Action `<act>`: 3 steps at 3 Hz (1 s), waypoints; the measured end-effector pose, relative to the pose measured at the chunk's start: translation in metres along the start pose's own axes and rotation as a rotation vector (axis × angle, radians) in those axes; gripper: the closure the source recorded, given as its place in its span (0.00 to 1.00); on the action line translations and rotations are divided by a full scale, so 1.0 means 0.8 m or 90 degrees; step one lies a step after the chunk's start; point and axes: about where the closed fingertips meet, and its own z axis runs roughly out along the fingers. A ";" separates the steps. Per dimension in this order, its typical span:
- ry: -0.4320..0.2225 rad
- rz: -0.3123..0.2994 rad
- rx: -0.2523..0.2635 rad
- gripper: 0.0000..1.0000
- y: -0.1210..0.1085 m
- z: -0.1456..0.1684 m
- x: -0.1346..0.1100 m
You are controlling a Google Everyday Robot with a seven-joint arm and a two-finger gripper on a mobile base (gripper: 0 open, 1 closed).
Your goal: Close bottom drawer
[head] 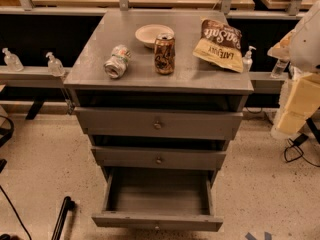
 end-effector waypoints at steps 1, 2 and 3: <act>0.001 0.006 -0.001 0.00 -0.006 0.006 0.004; 0.015 0.053 -0.034 0.00 -0.025 0.066 0.042; -0.003 0.135 -0.060 0.00 -0.009 0.131 0.094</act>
Offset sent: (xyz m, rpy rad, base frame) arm 0.0536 -0.0673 -0.1142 0.0328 0.1655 -0.1615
